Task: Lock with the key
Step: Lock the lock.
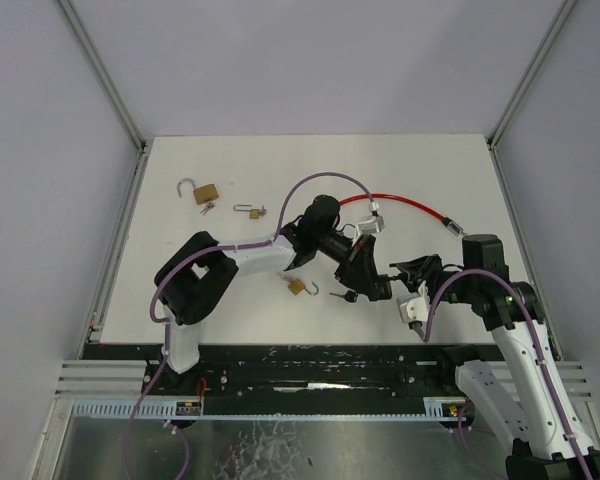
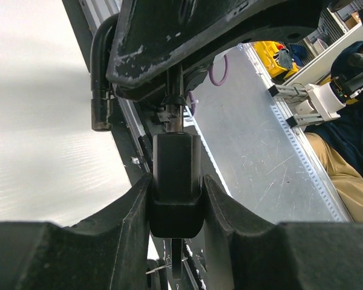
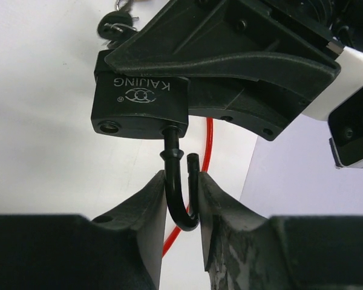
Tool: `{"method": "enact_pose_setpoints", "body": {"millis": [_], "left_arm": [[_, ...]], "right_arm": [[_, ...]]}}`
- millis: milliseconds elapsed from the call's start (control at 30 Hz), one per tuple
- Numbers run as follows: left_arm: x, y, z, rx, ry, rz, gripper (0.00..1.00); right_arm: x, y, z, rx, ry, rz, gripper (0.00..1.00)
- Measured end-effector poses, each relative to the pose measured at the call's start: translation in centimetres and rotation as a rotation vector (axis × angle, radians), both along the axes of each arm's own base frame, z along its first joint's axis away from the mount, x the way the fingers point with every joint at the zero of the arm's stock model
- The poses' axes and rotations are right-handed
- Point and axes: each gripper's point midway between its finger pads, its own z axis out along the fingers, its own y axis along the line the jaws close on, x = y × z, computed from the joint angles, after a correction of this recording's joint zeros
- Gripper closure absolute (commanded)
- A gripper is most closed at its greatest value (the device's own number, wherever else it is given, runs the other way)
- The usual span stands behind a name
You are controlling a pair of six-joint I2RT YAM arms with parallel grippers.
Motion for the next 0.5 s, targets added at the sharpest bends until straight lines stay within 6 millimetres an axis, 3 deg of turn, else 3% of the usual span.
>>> {"method": "enact_pose_setpoints", "body": {"millis": [267,500], "left_arm": [[0.6,-0.1,0.3,-0.045,-0.055,0.045,1.00],[1.7,-0.1,0.1,-0.096,-0.262,0.201,1.00]], "right_arm": [[0.0,-0.1,-0.3,0.029,0.062,-0.047,0.81],[-0.1,-0.1,-0.8,0.120,0.329,-0.212,0.78]]}}
